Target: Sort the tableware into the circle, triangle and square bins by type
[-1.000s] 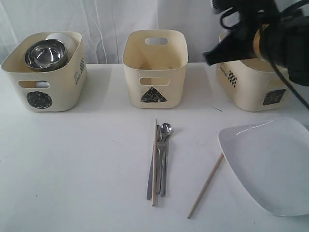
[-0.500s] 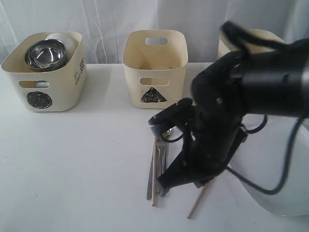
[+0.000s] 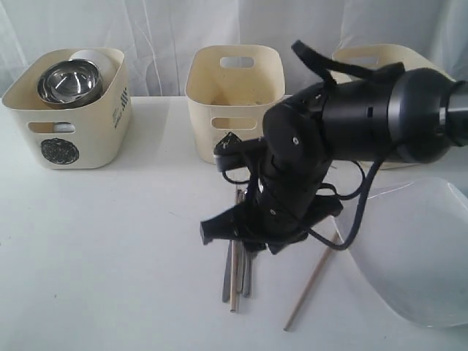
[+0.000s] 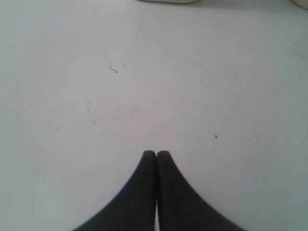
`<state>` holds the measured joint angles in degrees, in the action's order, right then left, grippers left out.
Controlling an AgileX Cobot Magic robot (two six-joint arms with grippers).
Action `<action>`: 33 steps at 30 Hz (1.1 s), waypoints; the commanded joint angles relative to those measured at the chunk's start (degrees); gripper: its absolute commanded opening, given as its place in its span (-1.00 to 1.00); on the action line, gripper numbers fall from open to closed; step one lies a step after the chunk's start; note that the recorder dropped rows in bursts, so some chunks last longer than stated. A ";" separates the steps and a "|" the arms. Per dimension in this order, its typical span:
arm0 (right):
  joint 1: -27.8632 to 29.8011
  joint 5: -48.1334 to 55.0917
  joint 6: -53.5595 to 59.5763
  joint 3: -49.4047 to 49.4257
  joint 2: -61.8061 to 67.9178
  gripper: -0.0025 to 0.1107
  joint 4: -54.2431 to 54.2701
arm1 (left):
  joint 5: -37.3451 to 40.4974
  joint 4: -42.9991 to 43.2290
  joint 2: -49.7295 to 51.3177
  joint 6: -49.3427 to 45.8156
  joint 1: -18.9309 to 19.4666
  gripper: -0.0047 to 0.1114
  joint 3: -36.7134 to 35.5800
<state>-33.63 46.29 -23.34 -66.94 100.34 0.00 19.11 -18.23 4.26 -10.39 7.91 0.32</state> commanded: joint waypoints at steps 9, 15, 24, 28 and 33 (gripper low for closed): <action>0.52 -3.87 0.64 -7.79 9.15 -0.28 6.42 | -0.05 -0.37 -0.23 -0.18 0.01 -0.92 -0.32; 0.52 -7.03 0.64 -7.79 11.99 -0.28 5.45 | -0.05 -0.37 -0.23 -0.18 0.01 -0.92 -0.32; 0.87 -6.93 0.64 -7.79 14.62 -0.28 5.01 | -0.05 -0.37 -0.23 -0.18 0.01 -0.92 -0.32; 1.13 -6.03 0.39 -7.79 15.69 -0.28 5.12 | -0.05 -0.37 -0.23 -0.18 0.01 -0.92 -0.32; 1.13 -5.96 0.62 -7.79 15.77 -0.28 5.12 | -0.05 -0.37 -0.23 -0.18 0.01 -0.92 -0.32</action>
<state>-33.00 40.04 -22.97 -74.67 115.89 5.48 19.11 -18.23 4.26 -10.39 7.91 0.32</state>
